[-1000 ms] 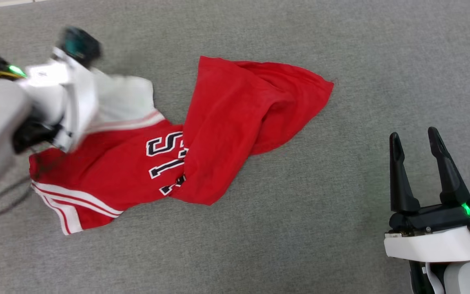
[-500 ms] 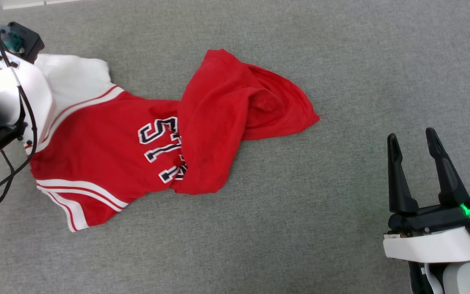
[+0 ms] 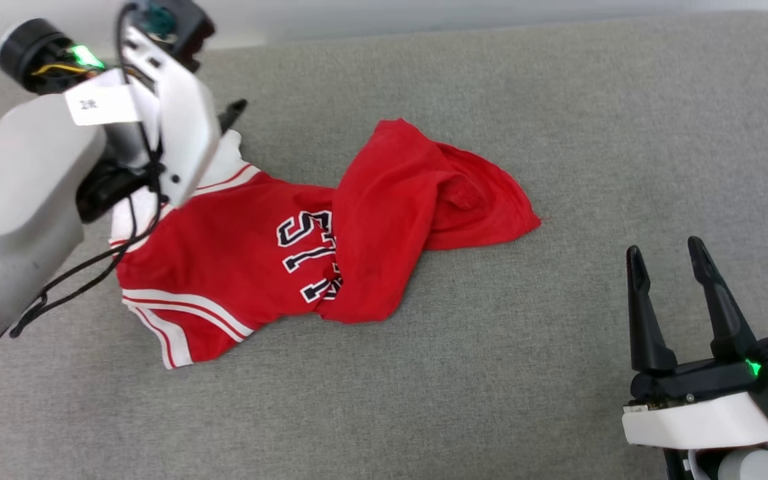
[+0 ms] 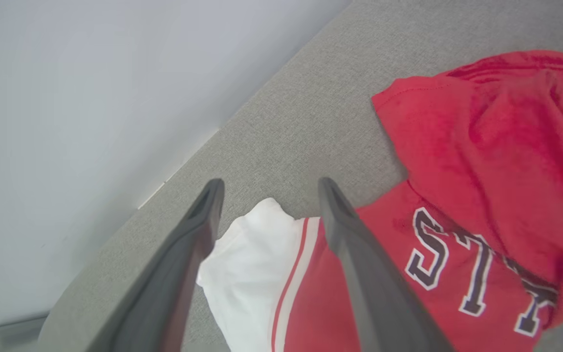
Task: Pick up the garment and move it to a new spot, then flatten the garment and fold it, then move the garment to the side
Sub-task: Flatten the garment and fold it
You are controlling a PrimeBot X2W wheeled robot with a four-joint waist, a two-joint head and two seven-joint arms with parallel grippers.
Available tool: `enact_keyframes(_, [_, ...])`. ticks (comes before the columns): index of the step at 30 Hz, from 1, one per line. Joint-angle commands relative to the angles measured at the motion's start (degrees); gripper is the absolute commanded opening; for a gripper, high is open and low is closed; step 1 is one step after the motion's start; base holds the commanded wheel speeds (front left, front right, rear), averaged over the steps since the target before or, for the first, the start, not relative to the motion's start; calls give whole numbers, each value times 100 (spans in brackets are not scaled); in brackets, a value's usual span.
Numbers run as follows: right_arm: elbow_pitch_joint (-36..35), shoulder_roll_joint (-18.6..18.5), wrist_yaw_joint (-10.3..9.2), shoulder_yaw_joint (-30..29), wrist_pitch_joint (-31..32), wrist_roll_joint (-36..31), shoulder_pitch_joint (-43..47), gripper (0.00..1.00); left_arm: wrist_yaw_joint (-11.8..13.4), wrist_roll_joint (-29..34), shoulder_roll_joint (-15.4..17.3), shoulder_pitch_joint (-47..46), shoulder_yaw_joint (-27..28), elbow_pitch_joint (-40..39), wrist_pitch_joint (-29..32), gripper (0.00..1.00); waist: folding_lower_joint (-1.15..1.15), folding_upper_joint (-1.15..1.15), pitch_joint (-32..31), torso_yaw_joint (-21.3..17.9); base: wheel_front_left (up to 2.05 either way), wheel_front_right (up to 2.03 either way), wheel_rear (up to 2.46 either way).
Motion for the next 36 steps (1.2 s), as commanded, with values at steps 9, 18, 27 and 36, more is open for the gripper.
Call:
enact_keyframes(9, [-22,12,-2,76,-9,-34,114,100,-3,-375,38,281,-137,-1848,1599,100,0,0,-148,-32,0,0,0])
enact_keyframes(18, [-39,12,-2,127,-10,46,-27,100,-4,-427,-13,961,-136,-2934,3068,100,0,0,60,-256,0,0,0])
enact_keyframes(27, [-54,12,-2,187,-10,157,-239,100,-4,307,-3,1403,-138,-2823,3527,100,0,0,435,-476,0,0,0])
enact_keyframes(36, [-7,12,-2,171,-10,251,-338,100,2,557,-35,1709,-194,-2449,3494,0,0,0,629,-579,0,0,0])
